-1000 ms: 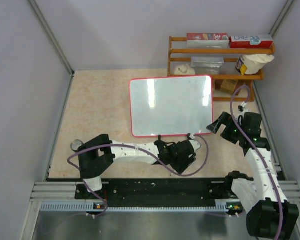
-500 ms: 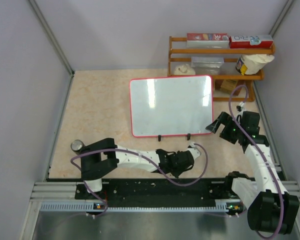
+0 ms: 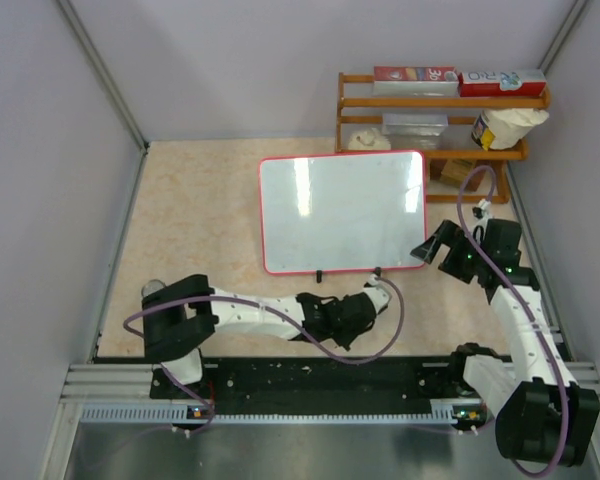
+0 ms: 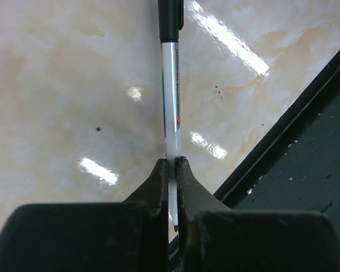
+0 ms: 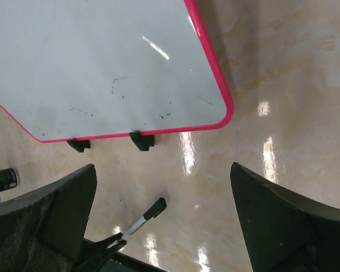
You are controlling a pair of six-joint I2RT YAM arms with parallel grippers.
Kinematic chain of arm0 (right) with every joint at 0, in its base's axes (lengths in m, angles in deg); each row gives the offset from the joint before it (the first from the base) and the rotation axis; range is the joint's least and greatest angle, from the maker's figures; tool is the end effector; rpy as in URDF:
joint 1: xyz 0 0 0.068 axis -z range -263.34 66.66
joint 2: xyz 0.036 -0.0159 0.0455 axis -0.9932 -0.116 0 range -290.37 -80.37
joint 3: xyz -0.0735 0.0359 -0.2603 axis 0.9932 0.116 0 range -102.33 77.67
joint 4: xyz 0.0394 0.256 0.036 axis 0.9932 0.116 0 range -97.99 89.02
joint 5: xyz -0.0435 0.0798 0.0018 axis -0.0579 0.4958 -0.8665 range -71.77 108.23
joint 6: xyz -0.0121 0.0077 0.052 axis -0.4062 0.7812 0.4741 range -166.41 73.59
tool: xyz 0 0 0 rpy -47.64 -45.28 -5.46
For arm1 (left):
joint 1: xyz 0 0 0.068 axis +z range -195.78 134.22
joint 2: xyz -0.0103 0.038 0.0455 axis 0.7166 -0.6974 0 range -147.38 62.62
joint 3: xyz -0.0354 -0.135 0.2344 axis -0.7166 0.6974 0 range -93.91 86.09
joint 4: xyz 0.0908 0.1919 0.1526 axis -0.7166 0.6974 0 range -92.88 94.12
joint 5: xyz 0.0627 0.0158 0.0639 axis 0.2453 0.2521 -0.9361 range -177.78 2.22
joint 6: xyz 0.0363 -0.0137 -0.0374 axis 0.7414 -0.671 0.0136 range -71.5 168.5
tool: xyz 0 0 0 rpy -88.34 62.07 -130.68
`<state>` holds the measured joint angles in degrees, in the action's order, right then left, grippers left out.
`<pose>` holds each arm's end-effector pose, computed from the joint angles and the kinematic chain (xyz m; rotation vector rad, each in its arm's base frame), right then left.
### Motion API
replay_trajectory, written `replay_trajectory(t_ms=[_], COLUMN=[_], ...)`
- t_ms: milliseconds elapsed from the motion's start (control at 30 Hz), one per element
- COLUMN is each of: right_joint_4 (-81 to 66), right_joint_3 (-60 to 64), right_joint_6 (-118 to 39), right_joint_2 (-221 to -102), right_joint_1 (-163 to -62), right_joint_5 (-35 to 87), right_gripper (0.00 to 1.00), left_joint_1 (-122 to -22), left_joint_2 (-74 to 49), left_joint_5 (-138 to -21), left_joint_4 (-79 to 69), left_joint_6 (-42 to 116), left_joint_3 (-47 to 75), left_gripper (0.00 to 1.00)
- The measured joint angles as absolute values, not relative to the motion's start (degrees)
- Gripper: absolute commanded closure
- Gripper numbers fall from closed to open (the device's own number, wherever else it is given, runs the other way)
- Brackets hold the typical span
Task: Write a sentence on the whiteboard
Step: Pick up the whiteboard marker without the cap from the center of the board, then pass from the left arm to the right
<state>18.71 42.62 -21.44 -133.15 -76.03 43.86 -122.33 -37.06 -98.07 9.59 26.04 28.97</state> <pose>0.1881 -0.0086 0.2320 0.4354 2.3078 0.6762 0.0870 -0.3369 0.1628 1.1054 2.3256 -0.4662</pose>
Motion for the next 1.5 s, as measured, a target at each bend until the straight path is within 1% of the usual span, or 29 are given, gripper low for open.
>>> replay_trajectory(t_ms=[167, 300, 467, 567, 700, 767, 800, 833, 933, 1000, 1100, 1133, 1200, 1233, 1267, 1333, 1367, 1433, 1467, 1500], right_joint_4=[18.78, 19.13, 17.38, 13.25, 5.91, 2.69, 1.34, -0.59, -6.44, -10.05, -13.59, -14.42, -15.38, -15.75, -16.02, -16.78, -16.69, -16.61, -16.56, -16.5], right_joint_3=[40.0, 36.79, 30.67, 28.57, 26.56, 24.96, 24.22, 23.41, 22.03, 22.03, 22.03, 22.03, 22.03, 22.03, 22.03, 21.82, 21.71, 21.71, 21.71, 21.73], right_joint_6=[-22.9, -23.87, -23.63, -21.55, -17.55, -16.11, -15.39, -14.4, -11.76, -10.03, -8.04, -7.56, -6.88, -7.04, -7.12, -6.1, -6.42, -6.29, -6.32, -6.53], right_joint_2=[-132.47, -130.96, -130.7, -131.31, -134.76, -137.36, -138.48, -139.88, -143.16, -144.66, -146.17, -146.5, -146.78, -146.81, -146.81, -146.78, -146.74, -146.65, -146.46, -146.13], right_joint_1=[-76.05, -77.71, -86.65, -92.68, -99.96, -103.87, -105.49, -107.41, -111.11, -112.53, -114.04, -114.5, -115.46, -115.94, -116.35, -117.21, -117.51, -117.6, -117.67, -117.73], right_joint_5=[46.19, 47.55, 50.54, 53.45, 56.75, 57.67, 57.98, 58.37, 59.57, 60.16, 60.82, 61.04, 61.45, 61.67, 61.95, 62.98, 63.0, 63.11, 62.96, 62.76], right_gripper=[0.01, 0.01, 0.01, 0.01, 0.01, 0.04, 0.07, 0.15, 0.29, 0.32, 0.41, 0.56, 0.7, 0.93, 1.0, 1.0, 1.0, 1.0, 1.0, 1.0], left_joint_1=[-118.4, -111.45, -97.85, -91.21, -87.12, -86.95, -86.95, -86.95, -86.95, -86.95, -86.95, -86.95, -86.95, -86.95, -86.95, -86.86, -86.86, -86.86, -86.86, -86.86], left_joint_2=[-27.03, -15.55, -4.23, 0.36, 3.4, 4.01, 4.19, 4.38, 4.99, 5.45, 5.65, 5.69, 5.78, 5.8, 5.8, 5.82, 5.82, 6.17, 6.26, 6.26], left_joint_5=[-97.46, -93.72, -85.54, -78.86, -69.98, -66.11, -64.71, -62.94, -59.77, -58.51, -57.26, -57.09, -56.98, -56.98, -56.98, -57.37, -57.02, -57.22, -57.3, -57.37], left_joint_4=[12.41, 12.83, 13.96, 14.68, 15.36, 15.21, 15.21, 14.99, 12.96, 11.84, 10.44, 10.25, 10.09, 10.05, 10.03, 10.42, 10.33, 10.4, 10.36, 10.2], left_joint_6=[26.54, 27.66, 28.86, 29.08, 29.14, 28.95, 28.79, 28.2, 26.59, 25.67, 24.55, 24.36, 23.92, 23.72, 23.55, 23.77, 23.66, 23.85, 23.92, 23.92], left_joint_3=[29.01, 28.62, 27.74, 27.52, 26.65, 26.52, 26.52, 26.56, 27.11, 27.61, 28.14, 28.38, 28.81, 28.97, 29.05, 29.34, 29.54, 29.58, 29.62, 29.64], left_gripper=[1.0, 1.0, 1.0, 1.0, 1.0, 1.0, 1.0, 1.0, 1.0, 1.0, 1.0, 1.0, 1.0, 1.0, 1.0, 1.0, 0.91, 0.68, 0.47, 0.39])
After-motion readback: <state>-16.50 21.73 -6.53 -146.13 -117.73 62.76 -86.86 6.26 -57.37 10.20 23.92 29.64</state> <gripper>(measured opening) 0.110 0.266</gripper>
